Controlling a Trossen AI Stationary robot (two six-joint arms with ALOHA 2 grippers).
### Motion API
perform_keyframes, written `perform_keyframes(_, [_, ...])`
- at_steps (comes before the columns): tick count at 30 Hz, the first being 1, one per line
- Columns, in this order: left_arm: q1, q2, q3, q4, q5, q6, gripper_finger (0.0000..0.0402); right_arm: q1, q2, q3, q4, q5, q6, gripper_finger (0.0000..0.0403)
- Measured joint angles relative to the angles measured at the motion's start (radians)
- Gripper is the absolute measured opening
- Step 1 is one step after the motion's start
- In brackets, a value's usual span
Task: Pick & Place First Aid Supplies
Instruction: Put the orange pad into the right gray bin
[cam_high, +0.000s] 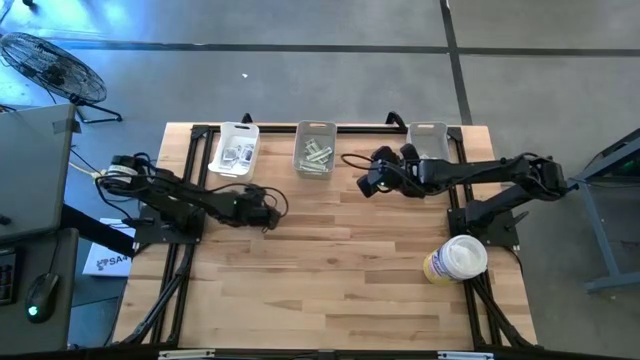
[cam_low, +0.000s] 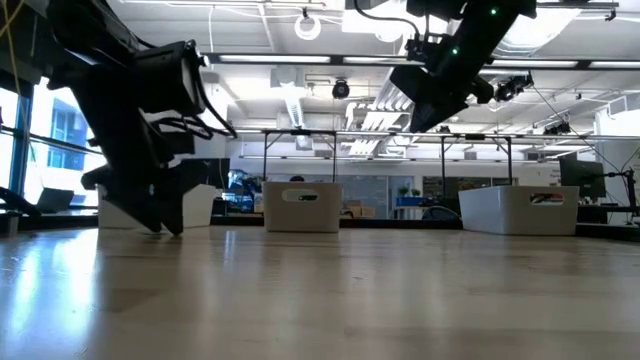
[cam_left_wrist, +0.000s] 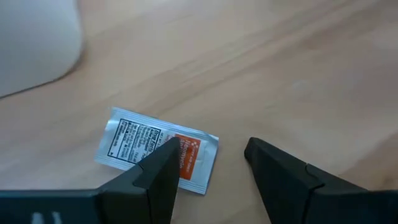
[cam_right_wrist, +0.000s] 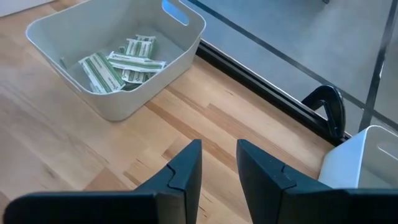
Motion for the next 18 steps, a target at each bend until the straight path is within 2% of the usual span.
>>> perform_keyframes(5, [-0.001,0.000,0.001,0.084,0.054,0.077,0.0192,0.000,0.000,0.000,0.002,0.000,-0.002,0.0094])
perform_keyframes(11, [-0.018,0.004,0.001,0.317,0.234,0.279,0.0192,0.000,0.000,0.000,0.014,-0.017,-0.018,0.0094])
perform_keyframes(13, [-0.041,0.016,0.001,0.399,0.287,0.357,0.0192,0.000,0.000,0.000,0.051,-0.071,-0.074,0.0094])
perform_keyframes(18, [-0.086,0.066,0.000,0.604,0.404,0.576,0.0192,0.028,0.000,0.000,0.213,-0.284,-0.229,0.0094])
